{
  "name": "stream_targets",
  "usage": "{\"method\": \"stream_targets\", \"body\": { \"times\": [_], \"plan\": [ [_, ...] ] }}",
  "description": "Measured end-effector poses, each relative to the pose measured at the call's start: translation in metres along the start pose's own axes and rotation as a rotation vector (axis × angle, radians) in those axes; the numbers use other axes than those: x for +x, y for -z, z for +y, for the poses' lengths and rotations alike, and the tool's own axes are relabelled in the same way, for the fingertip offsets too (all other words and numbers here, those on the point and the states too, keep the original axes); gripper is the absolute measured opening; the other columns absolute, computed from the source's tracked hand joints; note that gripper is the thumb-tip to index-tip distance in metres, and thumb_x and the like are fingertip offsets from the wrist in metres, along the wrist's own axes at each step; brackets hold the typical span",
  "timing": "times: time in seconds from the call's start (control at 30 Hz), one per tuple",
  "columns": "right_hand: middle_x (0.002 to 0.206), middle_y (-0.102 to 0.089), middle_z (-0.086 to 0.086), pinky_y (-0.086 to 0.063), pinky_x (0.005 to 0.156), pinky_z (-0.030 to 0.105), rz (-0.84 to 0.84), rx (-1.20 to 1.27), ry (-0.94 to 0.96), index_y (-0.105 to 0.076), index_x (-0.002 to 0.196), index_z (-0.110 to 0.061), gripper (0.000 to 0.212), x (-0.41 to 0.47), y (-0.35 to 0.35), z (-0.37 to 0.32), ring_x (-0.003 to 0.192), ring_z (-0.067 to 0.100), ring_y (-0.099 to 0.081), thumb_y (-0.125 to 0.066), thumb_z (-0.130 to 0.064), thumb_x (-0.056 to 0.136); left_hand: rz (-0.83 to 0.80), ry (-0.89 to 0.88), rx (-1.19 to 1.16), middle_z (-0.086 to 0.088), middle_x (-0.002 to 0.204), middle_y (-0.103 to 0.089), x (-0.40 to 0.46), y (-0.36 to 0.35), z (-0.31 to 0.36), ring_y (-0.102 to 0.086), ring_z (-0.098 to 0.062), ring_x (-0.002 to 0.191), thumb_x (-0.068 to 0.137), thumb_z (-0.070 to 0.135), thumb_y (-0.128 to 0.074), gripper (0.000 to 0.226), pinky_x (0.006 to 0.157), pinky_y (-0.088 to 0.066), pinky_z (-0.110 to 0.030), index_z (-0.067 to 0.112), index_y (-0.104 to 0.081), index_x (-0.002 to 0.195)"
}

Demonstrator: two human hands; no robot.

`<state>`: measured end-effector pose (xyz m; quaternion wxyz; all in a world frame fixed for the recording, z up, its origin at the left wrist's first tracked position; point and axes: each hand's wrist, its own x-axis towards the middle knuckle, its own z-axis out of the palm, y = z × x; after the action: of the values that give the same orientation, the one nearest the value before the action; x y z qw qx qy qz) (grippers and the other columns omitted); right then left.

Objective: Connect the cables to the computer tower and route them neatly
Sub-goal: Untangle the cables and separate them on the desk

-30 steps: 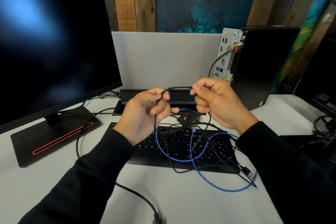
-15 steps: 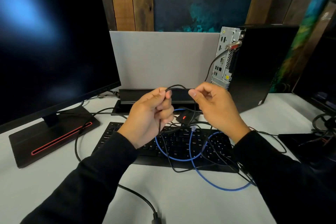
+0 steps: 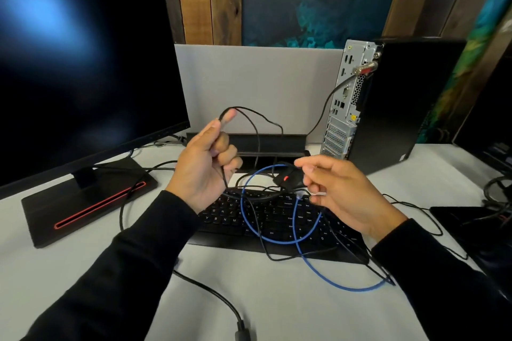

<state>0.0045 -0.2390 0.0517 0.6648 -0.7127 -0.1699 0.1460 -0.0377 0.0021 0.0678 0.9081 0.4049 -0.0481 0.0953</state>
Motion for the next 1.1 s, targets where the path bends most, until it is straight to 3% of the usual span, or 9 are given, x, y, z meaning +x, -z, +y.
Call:
{"method": "stream_targets", "body": {
  "times": [0.1, 0.17, 0.3, 0.43, 0.57, 0.67, 0.77, 0.93, 1.1],
  "plan": [
    [0.105, -0.068, -0.006, -0.060, 0.087, 0.037, 0.038, -0.099, 0.009, -0.072, 0.117, -0.033, 0.038, 0.002, -0.010, -0.015, 0.085, 0.016, -0.066, -0.066, -0.055, 0.087, -0.058, 0.042, 0.097, 0.004, 0.059, -0.028, -0.003, -0.004, -0.009, -0.026, -0.010, 0.046, 0.108, 0.019, -0.039, 0.031, 0.050, -0.030, -0.026, 0.010, -0.068, 0.114],
    [0.109, -0.070, -0.008, -0.063, 0.084, 0.038, 0.108, -0.224, 0.081, -0.061, 0.132, -0.035, 0.057, 0.007, -0.015, -0.025, 0.089, 0.017, -0.073, -0.069, -0.061, 0.082, -0.091, 0.062, 0.160, 0.002, 0.062, -0.033, -0.005, -0.010, -0.015, -0.030, -0.012, 0.047, 0.108, 0.015, -0.036, 0.030, 0.053, -0.033, -0.028, 0.009, -0.066, 0.103],
    [0.080, -0.072, 0.007, -0.056, 0.055, 0.029, 0.265, -0.087, 0.261, -0.061, 0.130, -0.023, 0.037, 0.015, -0.012, -0.040, 0.058, 0.016, -0.065, -0.072, -0.017, 0.096, -0.104, 0.084, 0.144, -0.001, 0.066, -0.035, -0.006, -0.016, -0.013, -0.030, -0.013, 0.049, 0.107, 0.013, -0.033, 0.028, 0.052, -0.037, -0.028, 0.010, -0.059, 0.096],
    [0.072, -0.062, 0.006, -0.045, 0.046, 0.020, 0.113, 0.201, 0.184, -0.075, 0.101, -0.009, 0.018, 0.012, -0.001, -0.041, 0.052, 0.009, -0.048, -0.076, -0.015, 0.084, -0.071, 0.117, -0.067, 0.004, 0.061, -0.030, -0.002, -0.013, -0.005, -0.024, -0.009, 0.046, 0.103, 0.016, -0.038, 0.024, 0.044, -0.029, -0.023, 0.012, -0.057, 0.089],
    [0.074, -0.058, 0.004, -0.040, 0.044, 0.018, 0.004, 0.422, 0.013, -0.073, 0.111, -0.003, 0.023, 0.004, 0.001, -0.035, 0.052, 0.007, -0.044, -0.064, -0.009, 0.091, 0.056, 0.112, -0.084, 0.006, 0.059, -0.027, -0.001, -0.008, -0.008, -0.021, -0.009, 0.045, 0.108, 0.026, -0.040, 0.028, 0.042, -0.024, -0.023, 0.015, -0.056, 0.087],
    [0.084, -0.068, 0.008, -0.044, 0.047, 0.022, 0.218, 0.133, 0.125, -0.074, 0.114, -0.011, 0.026, -0.001, -0.014, -0.022, 0.054, 0.010, -0.050, -0.056, 0.002, 0.101, 0.115, 0.052, 0.036, 0.005, 0.060, -0.027, -0.003, -0.011, -0.013, -0.021, -0.011, 0.049, 0.109, 0.031, -0.041, 0.030, 0.047, -0.023, -0.025, 0.017, -0.054, 0.086],
    [0.085, -0.075, -0.004, -0.054, 0.052, 0.023, 0.365, -0.239, 0.302, -0.073, 0.117, -0.023, 0.025, -0.002, -0.032, -0.009, 0.052, 0.008, -0.060, -0.060, -0.009, 0.102, 0.120, -0.034, 0.150, 0.002, 0.062, -0.025, -0.005, -0.017, -0.019, -0.020, -0.012, 0.051, 0.111, 0.032, -0.038, 0.033, 0.052, -0.025, -0.026, 0.018, -0.051, 0.083],
    [0.070, -0.073, -0.009, -0.058, 0.071, 0.035, 0.367, -0.557, 0.401, -0.072, 0.098, -0.019, 0.007, 0.011, -0.051, 0.004, 0.054, 0.007, -0.066, -0.065, -0.016, 0.098, 0.070, -0.096, 0.178, 0.001, 0.055, -0.031, -0.012, -0.029, -0.026, -0.028, -0.013, 0.047, 0.110, 0.034, -0.037, 0.034, 0.055, -0.038, -0.026, 0.016, -0.050, 0.084],
    [0.056, -0.059, -0.013, -0.042, 0.054, 0.019, 0.326, -0.722, 0.419, -0.074, 0.098, -0.020, 0.012, 0.015, -0.057, 0.015, 0.052, 0.006, -0.058, -0.063, -0.018, 0.100, 0.045, -0.029, 0.076, 0.002, 0.053, -0.035, -0.018, -0.036, -0.025, -0.032, -0.011, 0.041, 0.110, 0.036, -0.038, 0.033, 0.048, -0.036, -0.025, 0.015, -0.050, 0.087]
  ]
}}
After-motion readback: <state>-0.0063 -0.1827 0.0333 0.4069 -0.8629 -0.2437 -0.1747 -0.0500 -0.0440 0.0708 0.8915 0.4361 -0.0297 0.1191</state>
